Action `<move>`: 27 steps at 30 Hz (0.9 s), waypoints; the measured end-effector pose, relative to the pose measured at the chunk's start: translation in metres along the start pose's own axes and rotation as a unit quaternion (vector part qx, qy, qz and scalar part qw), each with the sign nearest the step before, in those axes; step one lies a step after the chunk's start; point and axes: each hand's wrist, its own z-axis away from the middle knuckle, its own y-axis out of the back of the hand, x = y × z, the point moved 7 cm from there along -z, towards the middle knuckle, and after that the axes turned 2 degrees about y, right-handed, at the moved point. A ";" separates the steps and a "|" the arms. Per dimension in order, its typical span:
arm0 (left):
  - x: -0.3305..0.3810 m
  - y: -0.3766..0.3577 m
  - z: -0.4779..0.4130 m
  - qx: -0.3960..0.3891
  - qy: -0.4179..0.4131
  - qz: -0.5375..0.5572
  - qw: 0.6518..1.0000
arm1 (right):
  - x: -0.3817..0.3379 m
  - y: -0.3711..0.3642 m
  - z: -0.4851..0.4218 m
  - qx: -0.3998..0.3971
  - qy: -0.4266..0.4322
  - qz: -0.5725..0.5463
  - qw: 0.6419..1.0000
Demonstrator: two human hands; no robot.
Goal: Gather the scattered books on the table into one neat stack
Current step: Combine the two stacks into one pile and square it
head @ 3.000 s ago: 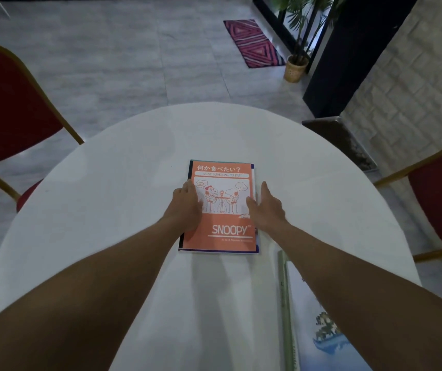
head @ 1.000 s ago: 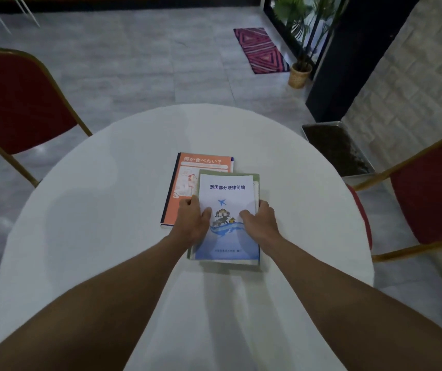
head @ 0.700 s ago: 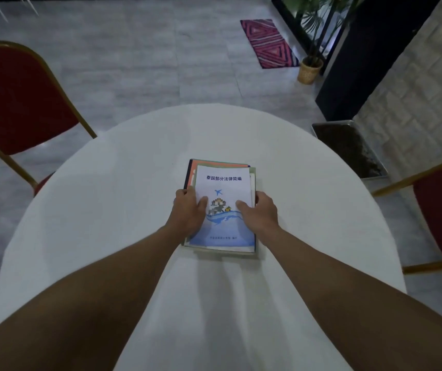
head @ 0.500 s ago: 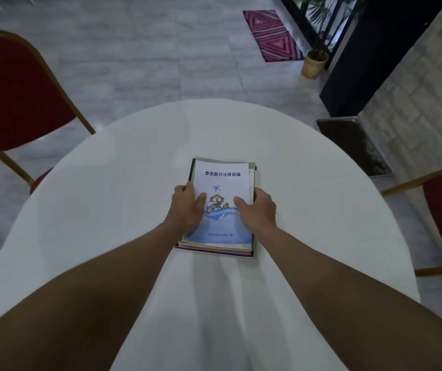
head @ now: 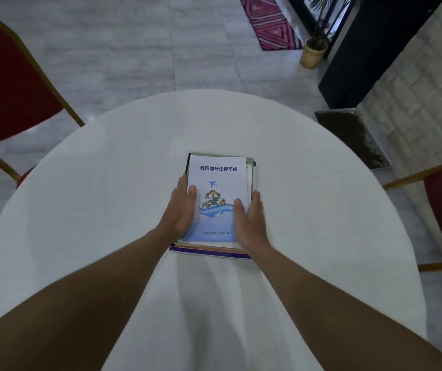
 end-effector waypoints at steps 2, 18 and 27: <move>0.004 -0.001 0.001 -0.009 -0.013 0.024 1.000 | 0.002 -0.002 0.003 -0.011 0.002 -0.023 1.000; -0.004 -0.017 0.023 0.051 -0.002 0.039 0.998 | 0.018 0.015 0.005 -0.040 -0.031 -0.063 0.997; 0.002 -0.016 0.025 0.038 -0.037 -0.022 0.998 | 0.007 0.015 0.012 -0.062 0.026 -0.028 0.997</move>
